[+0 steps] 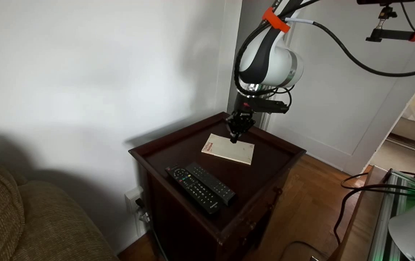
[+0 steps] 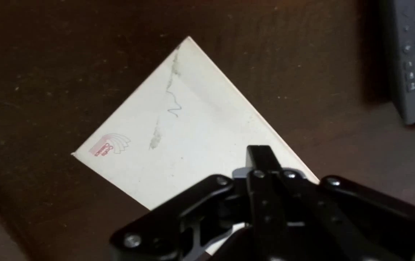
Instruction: Rotate the book on the worktop clockwise once
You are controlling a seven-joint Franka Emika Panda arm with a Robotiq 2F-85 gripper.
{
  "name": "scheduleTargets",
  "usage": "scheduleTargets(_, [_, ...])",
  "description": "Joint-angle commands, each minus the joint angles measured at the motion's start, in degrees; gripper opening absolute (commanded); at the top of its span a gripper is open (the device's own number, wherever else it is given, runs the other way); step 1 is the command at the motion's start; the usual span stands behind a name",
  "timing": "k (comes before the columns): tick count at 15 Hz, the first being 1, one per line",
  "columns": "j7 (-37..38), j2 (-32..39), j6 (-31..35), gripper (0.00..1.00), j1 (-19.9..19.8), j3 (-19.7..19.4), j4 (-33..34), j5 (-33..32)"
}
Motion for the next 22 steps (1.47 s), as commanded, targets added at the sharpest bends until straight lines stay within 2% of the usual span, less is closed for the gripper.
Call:
scheduleTargets(1, [-3.89,0.25,-0.12,0.00,6.54,-6.83,0.81,-6.25])
scheduleTargets(4, [-6.90,1.33,0.95,0.00,9.31,-9.92,2.08,-11.60])
scheduleTargets(7, [-12.21,3.97,4.29,0.00,9.35,-11.27,2.66,-16.19])
scheduleTargets(10, [-18.08,6.89,10.54,0.00,7.59,-10.87,2.74,-20.00])
scheduleTargets(14, [-24.04,9.75,18.82,0.00,4.08,-7.88,2.48,-25.84])
scheduleTargets(19, [-28.47,12.40,16.77,0.00,0.52,-6.82,2.86,-32.40])
scheduleTargets(22, [-27.65,12.32,16.52,0.00,-0.40,-6.49,2.50,-32.14])
